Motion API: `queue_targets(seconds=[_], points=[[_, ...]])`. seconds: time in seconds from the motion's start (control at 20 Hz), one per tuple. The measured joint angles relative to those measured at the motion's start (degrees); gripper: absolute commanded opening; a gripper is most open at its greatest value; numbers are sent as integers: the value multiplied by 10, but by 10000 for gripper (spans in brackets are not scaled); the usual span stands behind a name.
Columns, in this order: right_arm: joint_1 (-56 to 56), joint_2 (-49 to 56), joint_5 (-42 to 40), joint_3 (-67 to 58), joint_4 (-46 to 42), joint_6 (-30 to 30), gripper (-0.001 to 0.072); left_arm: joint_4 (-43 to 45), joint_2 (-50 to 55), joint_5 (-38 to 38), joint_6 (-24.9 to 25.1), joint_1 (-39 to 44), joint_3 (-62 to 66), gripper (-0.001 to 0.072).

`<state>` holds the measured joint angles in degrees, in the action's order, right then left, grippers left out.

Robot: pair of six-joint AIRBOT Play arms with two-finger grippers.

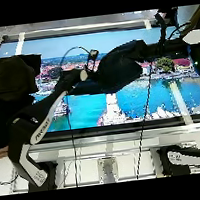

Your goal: Fold the clothes and pants, and hang the long-sleeved shirts on hangers.

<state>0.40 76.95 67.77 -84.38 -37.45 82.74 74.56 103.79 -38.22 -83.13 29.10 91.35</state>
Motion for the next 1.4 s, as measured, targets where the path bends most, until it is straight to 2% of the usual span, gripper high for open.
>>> queue_targets(seconds=[0.35, 0.55, 0.75, 0.8, 0.85, 0.9, 1.0, 1.1, 1.3, 1.35, 1.4], points=[[81, 70, -91, -69, -33, 91, 54, 1, -110, -140, 29, -151, 0, 17], [165, 184, -133, -173, -44, 124, 55, 0, -161, -190, 60, -209, 0, 17], [252, 309, -206, -281, -44, 137, 57, 0, -181, -226, 86, -231, 0, 17], [272, 334, -230, -296, -43, 139, 114, 0, -183, -232, 91, -234, -1, 17], [288, 353, -253, -306, -37, 139, 310, -1, -184, -236, 95, -236, -1, 17], [301, 368, -276, -314, -30, 140, 459, 0, -185, -240, 97, -239, -1, 17], [321, 388, -301, -324, -22, 131, 461, 0, -187, -247, 101, -245, -1, 17], [320, 393, -288, -329, -21, 116, 461, 0, -187, -255, 102, -252, -1, 17], [251, 376, -164, -334, -46, 99, 462, 0, -188, -266, 104, -271, -1, 17], [223, 369, -118, -334, -62, 97, 484, 0, -188, -269, 105, -275, -1, 17], [198, 364, -75, -333, -80, 96, 629, 0, -188, -270, 105, -279, -1, 17]])
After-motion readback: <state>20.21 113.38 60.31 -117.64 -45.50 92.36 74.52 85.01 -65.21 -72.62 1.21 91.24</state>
